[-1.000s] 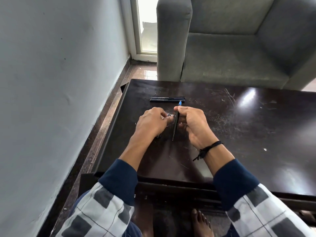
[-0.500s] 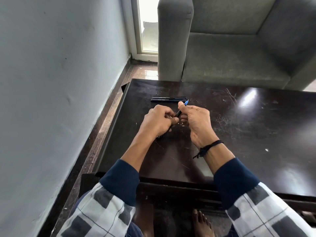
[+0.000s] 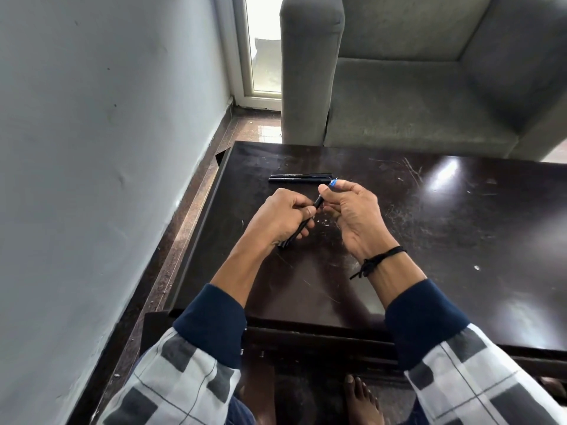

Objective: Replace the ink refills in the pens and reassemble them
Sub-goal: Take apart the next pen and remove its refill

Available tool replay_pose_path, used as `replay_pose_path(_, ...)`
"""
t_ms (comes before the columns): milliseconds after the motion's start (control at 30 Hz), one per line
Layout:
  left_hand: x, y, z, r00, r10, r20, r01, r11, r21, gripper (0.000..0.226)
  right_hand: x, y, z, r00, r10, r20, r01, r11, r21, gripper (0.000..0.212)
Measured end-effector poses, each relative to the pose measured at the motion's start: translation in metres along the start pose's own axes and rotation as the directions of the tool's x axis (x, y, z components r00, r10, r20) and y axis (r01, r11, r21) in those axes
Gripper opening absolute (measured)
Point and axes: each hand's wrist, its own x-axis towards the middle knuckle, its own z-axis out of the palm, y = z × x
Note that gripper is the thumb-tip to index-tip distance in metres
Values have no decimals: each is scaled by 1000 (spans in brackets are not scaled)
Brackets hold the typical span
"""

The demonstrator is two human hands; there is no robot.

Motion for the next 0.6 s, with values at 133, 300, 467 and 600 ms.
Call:
replay_pose_path(133, -2, 2, -1, 1000, 1, -14, -1, 1000, -16, 17, 4, -1, -1, 999, 14, 33, -15, 999, 32, 26)
replay_pose_path(300, -2, 2, -1, 1000, -2, -20, 2, 999, -38, 21, 3, 4, 2, 1000, 29, 2, -29, 996, -80, 33)
replay_pose_path(467, -1, 2, -3, 999, -14, -39, 12, 998, -54, 17, 3, 1, 2, 1000, 16, 26, -15, 1000, -28, 34)
replay_pose_path(600, 0, 1, -2, 999, -20, -30, 18, 998, -63, 17, 0, 4, 4, 999, 15, 42, -12, 996, -87, 37)
